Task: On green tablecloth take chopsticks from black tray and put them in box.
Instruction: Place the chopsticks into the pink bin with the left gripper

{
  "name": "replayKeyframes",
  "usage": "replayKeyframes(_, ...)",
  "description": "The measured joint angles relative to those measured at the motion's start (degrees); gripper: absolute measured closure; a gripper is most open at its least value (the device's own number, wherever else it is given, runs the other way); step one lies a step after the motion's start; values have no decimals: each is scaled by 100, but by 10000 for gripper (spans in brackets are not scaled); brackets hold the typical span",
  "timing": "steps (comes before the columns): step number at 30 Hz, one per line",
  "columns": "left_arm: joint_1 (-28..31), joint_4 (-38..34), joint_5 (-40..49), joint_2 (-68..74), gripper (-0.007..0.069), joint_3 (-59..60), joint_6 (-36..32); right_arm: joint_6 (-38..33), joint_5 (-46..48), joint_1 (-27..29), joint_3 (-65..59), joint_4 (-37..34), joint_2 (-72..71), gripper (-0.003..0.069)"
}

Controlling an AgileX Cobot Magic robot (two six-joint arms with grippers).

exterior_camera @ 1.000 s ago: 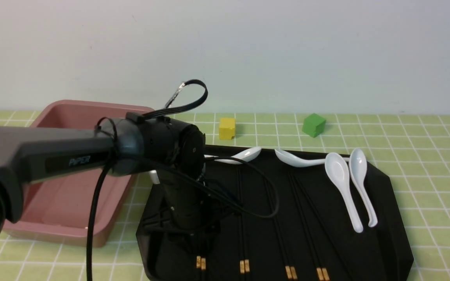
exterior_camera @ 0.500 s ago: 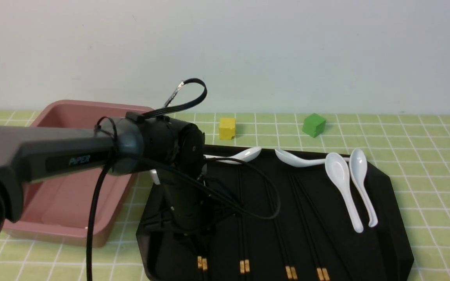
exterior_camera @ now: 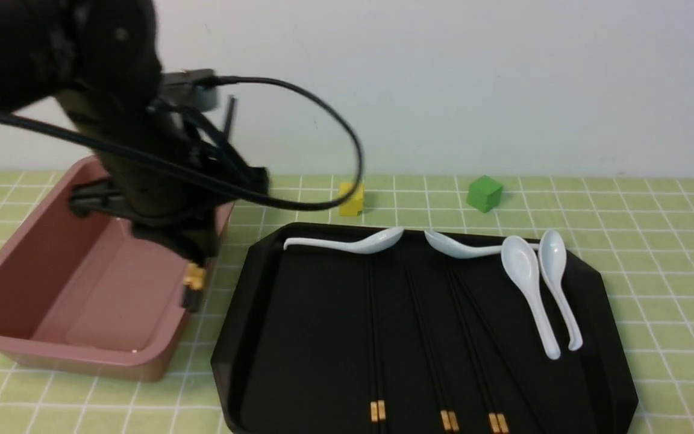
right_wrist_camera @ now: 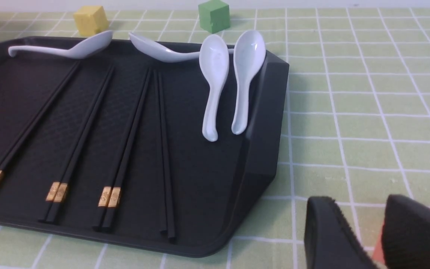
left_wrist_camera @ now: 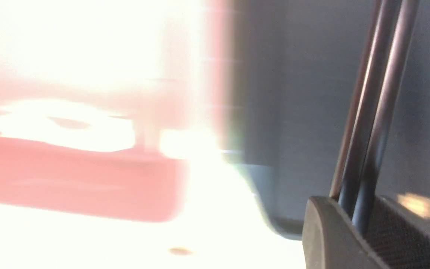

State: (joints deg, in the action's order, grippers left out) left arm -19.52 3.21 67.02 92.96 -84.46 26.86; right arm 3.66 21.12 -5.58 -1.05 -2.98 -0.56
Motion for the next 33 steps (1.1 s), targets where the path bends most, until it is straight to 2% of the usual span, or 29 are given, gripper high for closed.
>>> replayKeyframes(5,1038,100,-254,206,507,0,-265,0,0,0,0,0,0,419)
replayKeyframes(10,1651,94,-985,709,507,0,-697,0,0,0,0,0,0,419)
replayKeyframes(15,1725,80,-1349,1324,490,0,-765,0,0,0,0,0,0,419)
replayKeyframes(17,1725,78,-1407,1583,462,0,-765,0,0,0,0,0,0,419)
replayKeyframes(22,1725,66,-1161,1971,335,0,-699,0,0,0,0,0,0,419)
replayKeyframes(24,1725,60,-980,1926,323,0,-693,0,0,0,0,0,0,419)
replayKeyframes(27,1725,65,-730,1672,385,0,-687,0,0,0,0,0,0,419)
replayKeyframes(29,1725,65,-551,1409,458,0,-739,0,0,0,0,0,0,419)
replayKeyframes(32,1725,60,-147,688,617,0,-784,0,0,0,0,0,0,419)
replayKeyframes(33,1725,52,-70,530,635,5,-790,0,0,0,0,0,0,419)
